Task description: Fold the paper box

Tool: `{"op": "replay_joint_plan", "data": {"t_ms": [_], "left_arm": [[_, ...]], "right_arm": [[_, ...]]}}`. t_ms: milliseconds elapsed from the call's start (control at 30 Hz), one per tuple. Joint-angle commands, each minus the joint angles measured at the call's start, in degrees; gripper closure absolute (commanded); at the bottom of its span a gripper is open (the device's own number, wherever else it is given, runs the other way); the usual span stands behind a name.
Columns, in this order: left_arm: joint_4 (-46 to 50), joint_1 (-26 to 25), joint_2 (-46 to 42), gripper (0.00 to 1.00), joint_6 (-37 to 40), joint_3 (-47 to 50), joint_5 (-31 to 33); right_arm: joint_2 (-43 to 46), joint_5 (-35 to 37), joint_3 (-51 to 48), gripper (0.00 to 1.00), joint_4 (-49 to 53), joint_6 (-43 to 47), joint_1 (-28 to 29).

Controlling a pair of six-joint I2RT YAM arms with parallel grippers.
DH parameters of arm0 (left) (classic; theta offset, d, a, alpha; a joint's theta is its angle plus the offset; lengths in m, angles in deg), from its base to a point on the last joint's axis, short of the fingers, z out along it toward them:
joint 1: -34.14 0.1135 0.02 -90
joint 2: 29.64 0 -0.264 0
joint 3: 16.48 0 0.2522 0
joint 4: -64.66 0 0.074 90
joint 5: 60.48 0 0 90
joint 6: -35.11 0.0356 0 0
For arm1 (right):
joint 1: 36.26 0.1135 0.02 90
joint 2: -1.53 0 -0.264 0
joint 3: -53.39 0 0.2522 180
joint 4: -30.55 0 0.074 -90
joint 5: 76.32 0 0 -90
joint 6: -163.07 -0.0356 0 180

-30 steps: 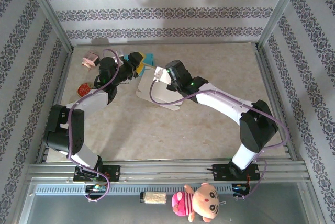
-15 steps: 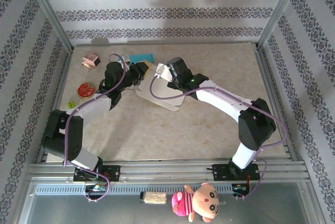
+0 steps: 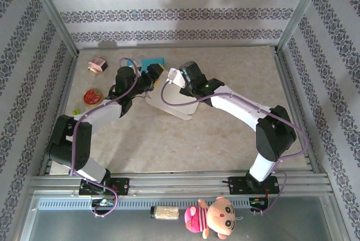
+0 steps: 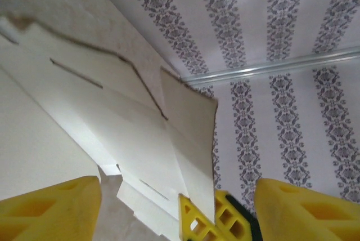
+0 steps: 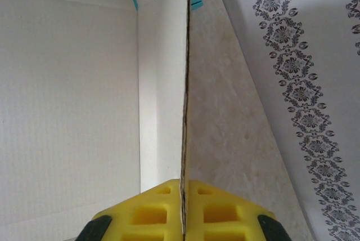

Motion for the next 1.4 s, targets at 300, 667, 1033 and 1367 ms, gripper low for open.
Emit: {"op": "replay_joint_plan", "data": {"t_ms": [300, 667, 1033, 1367], "left_arm": [[-3.21, 2.93, 3.55, 0.3, -4.4, -3.29, 2.33], [-7.67, 3.59, 5.25, 0.57, -7.87, -2.22, 0.83], [-10.19, 1.82, 3.25, 0.66, -11.21, 3.31, 0.76], [-17.64, -0.01, 6.28, 0.76, -17.7, 3.41, -0.87]], "right_arm": [[0.51, -0.6, 1.02, 0.96, 0.82, -1.13, -0.15], [-0.11, 0.19, 1.36, 0.97, 0.61, -0.93, -0.14], [-2.23, 3.62, 3.55, 0.99, -0.26, -1.9, -0.39], [-2.5, 3.78, 4.0, 0.99, -0.08, -2.55, -0.15]]}}
